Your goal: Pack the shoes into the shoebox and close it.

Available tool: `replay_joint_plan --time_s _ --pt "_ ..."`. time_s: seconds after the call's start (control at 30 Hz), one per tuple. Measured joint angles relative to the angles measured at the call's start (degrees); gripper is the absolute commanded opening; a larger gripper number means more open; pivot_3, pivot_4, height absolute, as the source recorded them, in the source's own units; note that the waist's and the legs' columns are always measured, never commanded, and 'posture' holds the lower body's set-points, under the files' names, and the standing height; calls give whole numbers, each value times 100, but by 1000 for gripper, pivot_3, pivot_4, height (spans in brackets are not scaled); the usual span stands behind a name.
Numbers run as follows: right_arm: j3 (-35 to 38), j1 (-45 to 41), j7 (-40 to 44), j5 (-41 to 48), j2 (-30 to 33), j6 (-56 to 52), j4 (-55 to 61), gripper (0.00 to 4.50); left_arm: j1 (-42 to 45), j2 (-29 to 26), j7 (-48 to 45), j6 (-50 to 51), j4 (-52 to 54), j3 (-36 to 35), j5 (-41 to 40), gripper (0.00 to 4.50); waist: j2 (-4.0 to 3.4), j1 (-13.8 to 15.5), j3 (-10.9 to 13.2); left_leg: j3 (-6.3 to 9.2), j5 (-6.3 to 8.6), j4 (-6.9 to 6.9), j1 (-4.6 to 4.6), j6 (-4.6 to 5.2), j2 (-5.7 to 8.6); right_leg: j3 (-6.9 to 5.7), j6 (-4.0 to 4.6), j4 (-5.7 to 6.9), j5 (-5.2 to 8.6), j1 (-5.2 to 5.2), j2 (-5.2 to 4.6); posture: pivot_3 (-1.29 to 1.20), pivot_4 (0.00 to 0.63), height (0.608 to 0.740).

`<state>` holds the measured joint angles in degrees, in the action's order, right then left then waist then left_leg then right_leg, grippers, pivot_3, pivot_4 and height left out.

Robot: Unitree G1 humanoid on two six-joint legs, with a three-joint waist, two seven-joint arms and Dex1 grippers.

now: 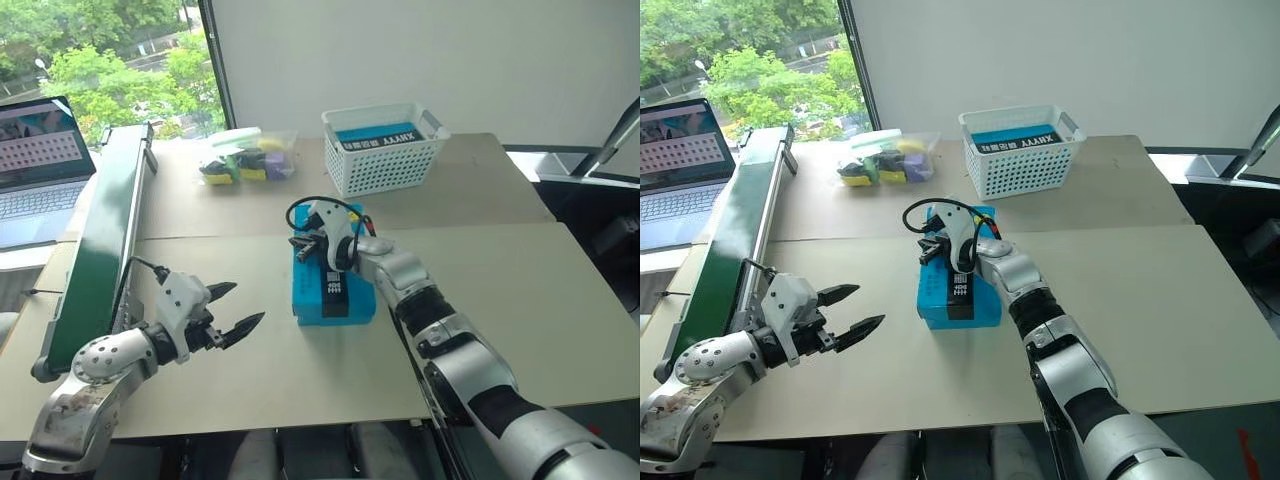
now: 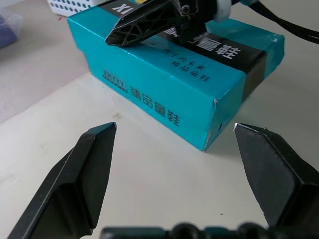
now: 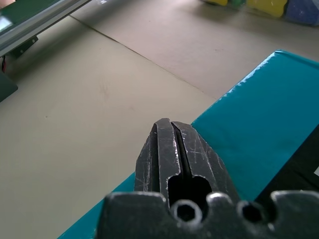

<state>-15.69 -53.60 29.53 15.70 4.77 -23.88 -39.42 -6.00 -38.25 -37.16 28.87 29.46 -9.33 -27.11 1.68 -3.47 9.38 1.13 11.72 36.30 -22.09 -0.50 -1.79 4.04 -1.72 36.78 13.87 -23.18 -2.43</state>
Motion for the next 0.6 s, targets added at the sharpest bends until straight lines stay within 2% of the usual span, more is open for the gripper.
replay_joint_plan --time_s 0.1,0.17,0.3,0.43,0.6 --pt "239 18 5 -35 -64 -36 91 25 56 169 131 7 1 -91 -27 4029 0 1 0 2 0 1 -4 0 0 0 -2 2 1 -3 0 0 150 738" --pt "544 74 -32 123 -62 -264 289 25 101 273 270 11 12 -149 -54 4029 -1 12 3 6 0 2 -22 0 1 -2 30 3 -19 -19 0 0 150 738" --pt "1745 183 -118 1138 244 -1105 1521 25 206 595 775 131 19 -374 -95 4029 -1 81 8 15 -1 20 -130 0 4 -4 29 23 -28 -123 -2 0 150 738" --pt "2823 171 -289 1957 760 -1752 2459 25 258 1019 1374 401 154 -536 -205 4029 -2 107 8 19 7 21 -143 0 3 -11 29 10 -27 -121 -8 0 150 738" --pt "2890 629 -625 1868 1039 -2063 2782 25 253 1464 1916 512 492 -471 -218 4029 -1 58 8 7 7 24 -117 0 3 2 30 16 -29 -106 -2 0 150 738"
